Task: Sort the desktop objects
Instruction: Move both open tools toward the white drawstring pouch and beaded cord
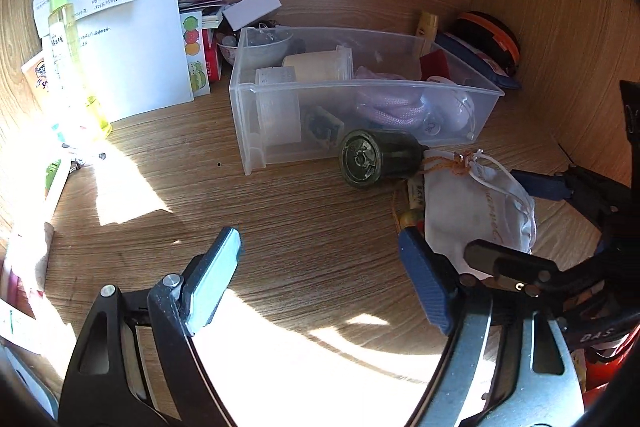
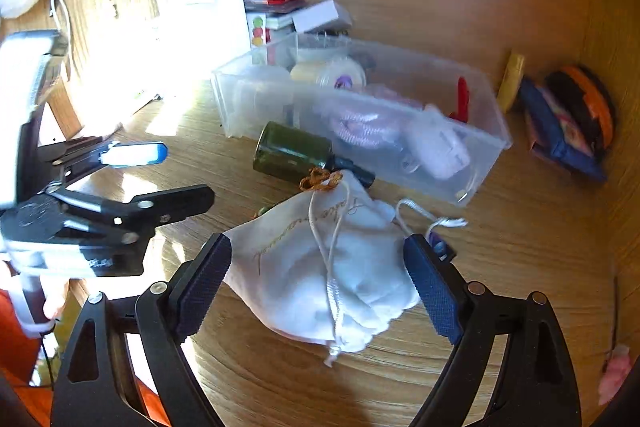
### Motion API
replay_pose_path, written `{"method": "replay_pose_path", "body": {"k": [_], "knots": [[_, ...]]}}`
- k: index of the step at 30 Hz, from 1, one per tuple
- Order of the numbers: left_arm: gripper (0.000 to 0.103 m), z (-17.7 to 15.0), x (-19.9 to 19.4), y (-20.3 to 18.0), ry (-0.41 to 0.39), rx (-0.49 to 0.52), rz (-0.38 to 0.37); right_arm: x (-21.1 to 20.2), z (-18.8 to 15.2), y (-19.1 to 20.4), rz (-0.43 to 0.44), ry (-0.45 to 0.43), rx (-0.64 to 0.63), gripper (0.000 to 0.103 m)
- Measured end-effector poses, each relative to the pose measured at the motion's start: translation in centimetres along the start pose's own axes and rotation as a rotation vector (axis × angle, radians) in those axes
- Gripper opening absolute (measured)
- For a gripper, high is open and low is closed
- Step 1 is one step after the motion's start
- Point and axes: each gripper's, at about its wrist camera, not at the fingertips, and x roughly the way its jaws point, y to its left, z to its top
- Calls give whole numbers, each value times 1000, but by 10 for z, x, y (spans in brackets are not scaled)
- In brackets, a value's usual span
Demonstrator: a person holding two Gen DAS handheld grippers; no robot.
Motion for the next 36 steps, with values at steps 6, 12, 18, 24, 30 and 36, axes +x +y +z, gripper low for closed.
{"method": "replay_pose_path", "body": {"k": [6, 12, 18, 24, 30, 36], "knots": [[84, 5, 6, -4, 38, 9, -39, 11, -7, -2, 0, 65, 0, 86], [85, 9, 17, -21, 70, 55, -44, 4, -19, -11, -69, 70, -41, 86], [85, 6, 24, -48, 85, 162, -44, -10, -29, -35, -89, 73, -7, 86], [83, 8, 32, -66, 91, 235, -35, -20, -34, -51, -80, 49, 43, 86], [67, 7, 38, -72, 110, 248, -41, -27, -35, -56, -67, 35, 48, 86], [55, 5, 40, -77, 113, 253, -37, -41, -32, -60, -68, -4, 51, 89]]}}
